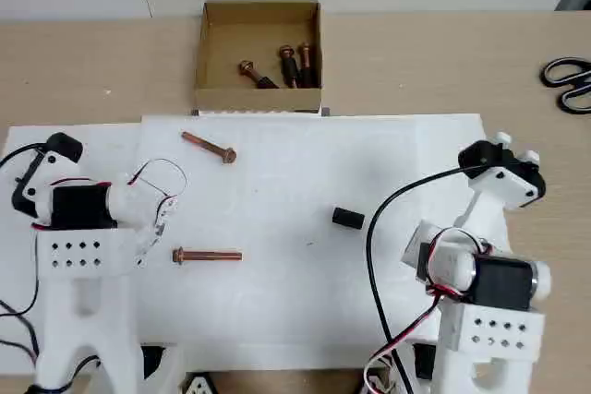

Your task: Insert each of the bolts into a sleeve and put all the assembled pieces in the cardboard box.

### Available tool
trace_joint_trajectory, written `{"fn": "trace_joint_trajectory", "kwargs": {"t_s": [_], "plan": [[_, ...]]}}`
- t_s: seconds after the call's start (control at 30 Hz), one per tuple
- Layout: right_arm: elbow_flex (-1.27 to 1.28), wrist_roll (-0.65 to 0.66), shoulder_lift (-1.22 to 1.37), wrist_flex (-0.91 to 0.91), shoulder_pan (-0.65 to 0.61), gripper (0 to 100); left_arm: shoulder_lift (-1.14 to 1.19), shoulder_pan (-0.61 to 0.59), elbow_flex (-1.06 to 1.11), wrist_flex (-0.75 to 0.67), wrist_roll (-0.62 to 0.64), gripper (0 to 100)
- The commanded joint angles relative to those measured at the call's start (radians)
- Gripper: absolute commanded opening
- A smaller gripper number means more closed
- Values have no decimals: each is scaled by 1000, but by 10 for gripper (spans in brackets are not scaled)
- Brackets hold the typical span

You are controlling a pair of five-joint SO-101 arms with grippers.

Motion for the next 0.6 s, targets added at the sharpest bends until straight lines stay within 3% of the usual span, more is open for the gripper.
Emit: {"fn": "trace_joint_trajectory", "kwargs": {"t_s": [0.0, 0.17, 0.57], "plan": [[-3, -15, -21, 4, 10, 2, 2, 6, 1, -2, 2, 24], [-3, -18, -22, 2, 10, 2, 2, 35, 96, -38, -35, 104], [-3, -98, -22, 2, 8, 2, 2, 135, 237, -167, -43, 112]]}}
